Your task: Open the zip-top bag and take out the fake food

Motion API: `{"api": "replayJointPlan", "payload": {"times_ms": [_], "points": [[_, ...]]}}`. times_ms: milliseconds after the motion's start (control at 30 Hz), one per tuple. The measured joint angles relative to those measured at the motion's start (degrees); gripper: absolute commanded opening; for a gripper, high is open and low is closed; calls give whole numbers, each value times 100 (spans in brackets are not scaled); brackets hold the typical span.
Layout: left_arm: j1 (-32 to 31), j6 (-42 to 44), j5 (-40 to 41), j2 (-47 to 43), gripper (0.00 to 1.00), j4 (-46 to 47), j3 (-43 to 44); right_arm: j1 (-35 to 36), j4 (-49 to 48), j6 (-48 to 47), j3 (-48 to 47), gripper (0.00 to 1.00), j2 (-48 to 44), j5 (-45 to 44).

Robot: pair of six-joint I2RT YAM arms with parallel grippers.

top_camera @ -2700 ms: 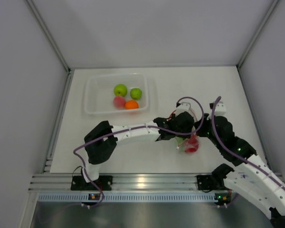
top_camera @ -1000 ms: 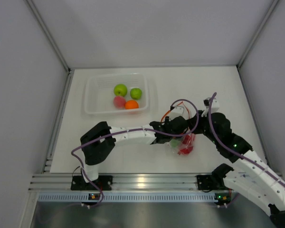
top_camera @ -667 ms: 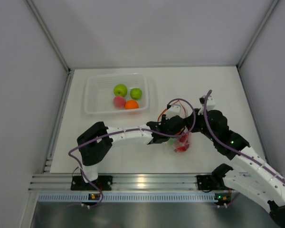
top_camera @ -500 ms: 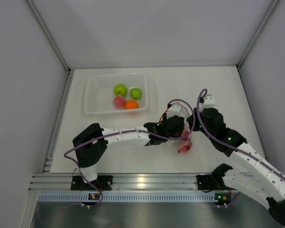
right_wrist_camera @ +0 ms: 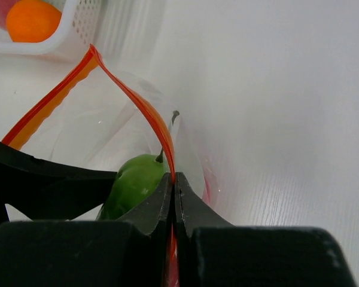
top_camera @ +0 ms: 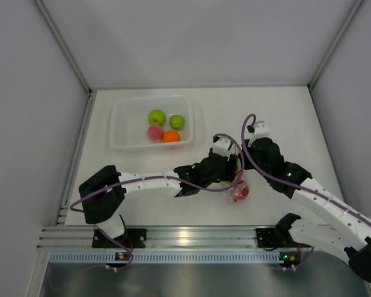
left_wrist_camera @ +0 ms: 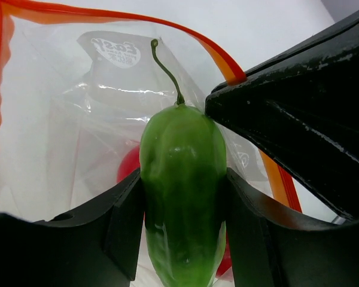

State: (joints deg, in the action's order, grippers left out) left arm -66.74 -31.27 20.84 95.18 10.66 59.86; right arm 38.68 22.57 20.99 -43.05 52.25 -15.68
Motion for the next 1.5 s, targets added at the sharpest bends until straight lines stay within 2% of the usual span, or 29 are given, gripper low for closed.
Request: {"api": "replayJointPlan", "payload": {"times_ms": [300, 600, 800, 967, 1067, 1167, 1233, 1367, 1500], "points": [[0, 643, 245, -160, 0, 184, -129, 372, -164, 22, -2, 0, 4, -557], [4, 737, 278, -1331, 0, 1711, -931, 415, -164, 66, 0, 0, 302, -699], [7, 717, 328, -1504, 0, 2577, -1178, 424, -227, 140, 0, 0, 304, -599], [7, 673, 1172, -1530, 0, 2734, -1174, 428, -282, 181, 0, 0, 295, -621], [116, 566, 1703, -1685, 0, 2214, -1023, 431, -267, 197, 0, 0, 258, -713], [601, 190, 1821, -1845, 0, 1073, -472, 428, -227, 212, 20, 0, 103, -774], [1174, -140, 1814, -1950, 0, 361, -129, 428, -170, 214, 28, 0, -42, -824], [2621, -671, 1716, -2155, 0, -1019, 251, 428, -151, 214, 28, 0, -243, -857], [4323, -730, 710, -1908, 0, -2076, 629, 428, -90, 210, 28, 0, -350, -846]]}}
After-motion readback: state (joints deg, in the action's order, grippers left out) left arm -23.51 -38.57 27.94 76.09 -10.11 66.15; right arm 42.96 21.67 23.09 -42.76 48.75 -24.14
